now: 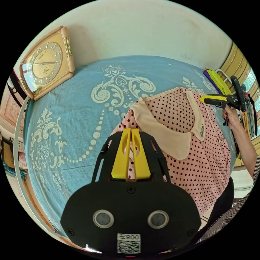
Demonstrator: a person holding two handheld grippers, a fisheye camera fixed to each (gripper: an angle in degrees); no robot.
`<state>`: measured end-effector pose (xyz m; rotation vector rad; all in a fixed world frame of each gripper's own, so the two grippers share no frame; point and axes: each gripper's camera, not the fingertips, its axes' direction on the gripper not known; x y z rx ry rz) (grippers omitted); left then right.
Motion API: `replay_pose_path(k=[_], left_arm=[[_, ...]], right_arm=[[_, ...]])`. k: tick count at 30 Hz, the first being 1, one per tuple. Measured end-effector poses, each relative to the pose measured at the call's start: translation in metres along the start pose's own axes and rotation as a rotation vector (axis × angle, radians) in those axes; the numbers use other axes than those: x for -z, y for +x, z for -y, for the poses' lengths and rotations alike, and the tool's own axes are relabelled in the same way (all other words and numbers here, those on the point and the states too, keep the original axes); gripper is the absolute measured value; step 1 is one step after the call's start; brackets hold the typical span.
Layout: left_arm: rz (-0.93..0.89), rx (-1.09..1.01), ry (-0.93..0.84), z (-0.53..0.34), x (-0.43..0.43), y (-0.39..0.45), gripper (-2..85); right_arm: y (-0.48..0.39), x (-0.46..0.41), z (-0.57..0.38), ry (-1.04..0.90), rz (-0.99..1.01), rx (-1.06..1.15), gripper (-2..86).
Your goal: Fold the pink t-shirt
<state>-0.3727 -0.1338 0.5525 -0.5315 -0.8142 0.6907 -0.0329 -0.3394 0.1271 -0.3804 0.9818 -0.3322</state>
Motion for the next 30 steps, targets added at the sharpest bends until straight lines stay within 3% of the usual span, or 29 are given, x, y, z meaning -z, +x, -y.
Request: replay_pose_path(k=[8, 17, 22, 30], left_arm=[[0.007, 0.025, -0.012, -0.008, 0.010, -0.005, 0.2], [-0.057, 0.000, 0.113, -0.049, 0.054, 0.010, 0.1], [-0.038, -0.074, -0.019, -0.049, 0.031, 0.029, 0.2], [-0.044, -0.028, -0.002, -0.074, 0.046, 0.019, 0.3]], right_arm=[[0.021, -0.018, 0.009, -0.023, 0.053, -0.081, 0.1], [0.011, -0.010, -0.010, 0.054, 0.083, -0.067, 0.1], [0.007, -0.036, -0.005, 0.005, 0.073, -0.072, 0.1], [0.014, -0.053, -0.009, -0.013, 0.086, -0.099, 0.0]])
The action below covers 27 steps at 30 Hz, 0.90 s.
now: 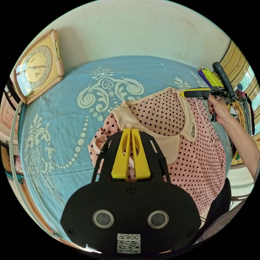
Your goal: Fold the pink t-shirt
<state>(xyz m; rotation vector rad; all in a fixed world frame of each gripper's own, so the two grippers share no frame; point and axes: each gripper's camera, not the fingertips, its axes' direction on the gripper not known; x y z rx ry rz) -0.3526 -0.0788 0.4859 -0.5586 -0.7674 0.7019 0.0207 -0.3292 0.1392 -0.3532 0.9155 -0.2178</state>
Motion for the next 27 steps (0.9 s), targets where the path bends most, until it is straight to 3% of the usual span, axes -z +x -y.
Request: replay_pose_path(k=[8, 18, 27], left_arm=[[-0.160, 0.091, 0.076, -0.106, 0.072, -0.013, 2.1], [-0.346, 0.386, -0.075, -0.321, 0.134, -0.003, 6.7], [-0.446, 0.454, -0.163, -0.399, 0.137, 0.038, 9.2]], right_arm=[[0.001, 0.047, -0.091, 0.108, 0.115, 0.029, 0.2], [-0.005, 0.085, -0.325, -0.054, 0.237, -0.138, 1.0], [-0.055, 0.066, -0.423, -0.172, 0.296, -0.222, 5.7]])
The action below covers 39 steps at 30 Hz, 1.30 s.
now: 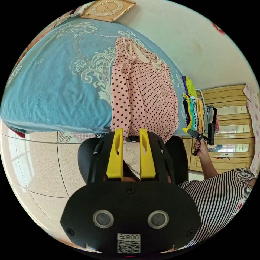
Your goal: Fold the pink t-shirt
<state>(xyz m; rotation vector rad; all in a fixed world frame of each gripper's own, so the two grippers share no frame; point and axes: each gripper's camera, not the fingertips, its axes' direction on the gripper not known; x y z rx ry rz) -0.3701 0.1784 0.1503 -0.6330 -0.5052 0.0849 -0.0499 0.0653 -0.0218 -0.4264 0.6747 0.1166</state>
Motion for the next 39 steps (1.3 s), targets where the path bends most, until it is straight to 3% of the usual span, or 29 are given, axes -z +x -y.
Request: replay_pose_path(k=[9, 22, 29, 39], left_arm=[[-0.024, 0.066, -0.090, -0.026, -0.035, 0.004, 11.2], [0.050, 0.217, -0.291, -0.032, -0.085, -0.012, 13.8], [0.159, 0.222, -0.309, -0.034, -0.100, -0.006, 6.8], [0.071, 0.144, -0.207, -0.061, -0.059, 0.017, 0.5]], right_arm=[[-0.011, -0.058, -0.022, -0.159, -0.130, -0.017, 6.5], [-0.005, -0.100, -0.022, -0.241, -0.150, -0.071, 7.9], [0.008, -0.129, -0.016, -0.288, -0.137, -0.139, 6.5], [0.011, -0.095, -0.046, -0.180, -0.045, -0.083, 0.4]])
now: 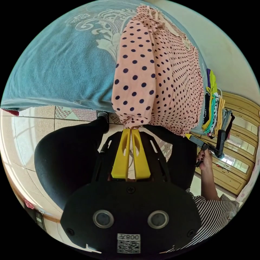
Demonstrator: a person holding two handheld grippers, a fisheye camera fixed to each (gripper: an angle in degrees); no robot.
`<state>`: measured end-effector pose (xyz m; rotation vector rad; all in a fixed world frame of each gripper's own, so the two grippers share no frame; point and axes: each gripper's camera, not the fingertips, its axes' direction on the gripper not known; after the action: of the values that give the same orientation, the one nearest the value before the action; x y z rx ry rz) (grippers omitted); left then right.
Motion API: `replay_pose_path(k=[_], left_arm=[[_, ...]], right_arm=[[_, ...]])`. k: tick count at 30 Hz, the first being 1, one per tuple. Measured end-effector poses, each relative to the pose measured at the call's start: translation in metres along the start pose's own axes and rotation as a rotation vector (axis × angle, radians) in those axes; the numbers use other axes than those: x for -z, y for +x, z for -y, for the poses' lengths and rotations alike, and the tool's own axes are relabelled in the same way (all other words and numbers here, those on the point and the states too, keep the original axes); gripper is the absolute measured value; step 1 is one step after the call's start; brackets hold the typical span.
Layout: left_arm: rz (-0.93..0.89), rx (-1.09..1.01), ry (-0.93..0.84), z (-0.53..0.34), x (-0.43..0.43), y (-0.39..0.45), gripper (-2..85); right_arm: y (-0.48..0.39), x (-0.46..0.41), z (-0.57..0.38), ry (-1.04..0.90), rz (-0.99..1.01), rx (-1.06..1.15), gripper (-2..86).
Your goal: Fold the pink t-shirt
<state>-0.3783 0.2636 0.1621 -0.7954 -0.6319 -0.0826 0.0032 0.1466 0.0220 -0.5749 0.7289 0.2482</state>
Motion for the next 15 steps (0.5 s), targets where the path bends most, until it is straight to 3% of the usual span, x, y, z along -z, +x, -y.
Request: replay_pose_path(k=[15], left_arm=[[-0.100, -0.174, 0.109, -0.075, 0.071, 0.040, 0.2]], right_arm=[[0.014, 0.095, -0.074, 0.179, 0.071, 0.135, 0.1]])
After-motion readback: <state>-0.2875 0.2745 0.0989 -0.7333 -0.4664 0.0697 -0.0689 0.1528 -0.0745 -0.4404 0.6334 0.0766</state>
